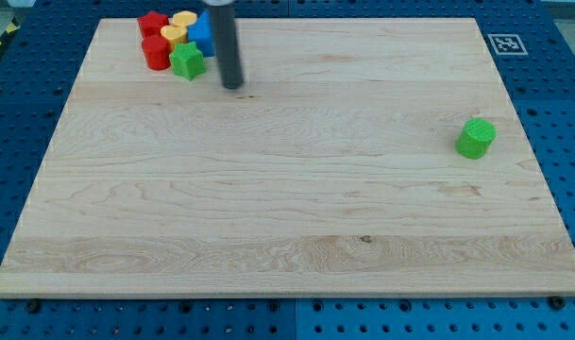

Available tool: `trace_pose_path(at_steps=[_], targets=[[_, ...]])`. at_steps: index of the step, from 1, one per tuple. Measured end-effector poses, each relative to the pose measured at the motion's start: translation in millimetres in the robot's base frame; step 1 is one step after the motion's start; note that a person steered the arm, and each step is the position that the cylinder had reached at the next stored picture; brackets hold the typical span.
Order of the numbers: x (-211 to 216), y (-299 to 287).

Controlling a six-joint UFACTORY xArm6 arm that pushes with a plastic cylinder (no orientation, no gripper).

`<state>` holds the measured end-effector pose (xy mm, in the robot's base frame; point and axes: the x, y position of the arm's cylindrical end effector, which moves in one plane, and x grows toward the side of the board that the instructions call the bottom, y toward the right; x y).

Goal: Move the green circle towards the group of blocks

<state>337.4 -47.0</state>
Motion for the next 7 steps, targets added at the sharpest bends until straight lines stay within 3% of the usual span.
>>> trace_pose_path(at_steps=[2,4,5,7], targets=[[-10.2,203.7],[62.0,349.0],[104.2,344.5],[111.0,161.9]])
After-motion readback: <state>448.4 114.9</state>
